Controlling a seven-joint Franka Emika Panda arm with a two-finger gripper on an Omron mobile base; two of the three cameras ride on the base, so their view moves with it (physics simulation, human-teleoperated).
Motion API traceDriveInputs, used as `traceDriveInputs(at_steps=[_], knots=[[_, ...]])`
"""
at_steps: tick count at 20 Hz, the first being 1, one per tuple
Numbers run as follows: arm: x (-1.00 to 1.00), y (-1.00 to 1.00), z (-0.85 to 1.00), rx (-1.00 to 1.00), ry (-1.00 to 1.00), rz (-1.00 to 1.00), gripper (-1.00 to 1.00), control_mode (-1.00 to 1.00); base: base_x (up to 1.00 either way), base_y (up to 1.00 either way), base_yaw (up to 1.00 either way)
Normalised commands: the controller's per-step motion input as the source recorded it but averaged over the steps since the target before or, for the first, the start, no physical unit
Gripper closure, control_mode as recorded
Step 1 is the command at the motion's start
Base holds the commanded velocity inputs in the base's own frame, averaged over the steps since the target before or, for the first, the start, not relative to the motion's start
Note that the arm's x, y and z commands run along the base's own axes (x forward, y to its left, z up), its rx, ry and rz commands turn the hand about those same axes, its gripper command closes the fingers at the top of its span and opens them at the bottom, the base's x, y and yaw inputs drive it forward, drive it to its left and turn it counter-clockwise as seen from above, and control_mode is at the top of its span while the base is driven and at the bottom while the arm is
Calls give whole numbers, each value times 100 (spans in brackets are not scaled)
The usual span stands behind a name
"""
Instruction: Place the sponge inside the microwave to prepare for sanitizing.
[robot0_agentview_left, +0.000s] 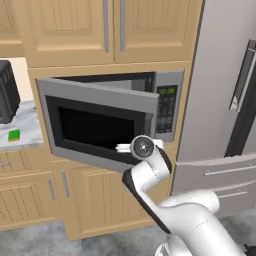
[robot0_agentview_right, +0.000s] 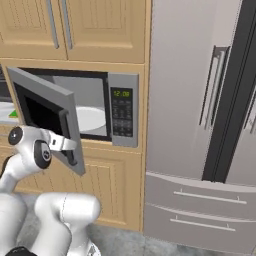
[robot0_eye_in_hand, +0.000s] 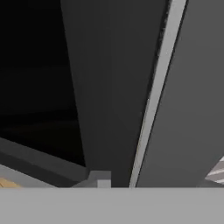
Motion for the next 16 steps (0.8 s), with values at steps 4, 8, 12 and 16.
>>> traceDriveInputs(at_steps=[4, 8, 12, 16], knots=[[0, 71, -35, -5, 30, -40, 100, -100, 0, 0, 0], [-16, 84, -30, -6, 39, -46, 100, -100, 0, 0, 0], [-44, 97, -42, -5, 30, -40, 100, -100, 0, 0, 0], [-55, 97, -68, -5, 7, -32, 100, -100, 0, 0, 0]])
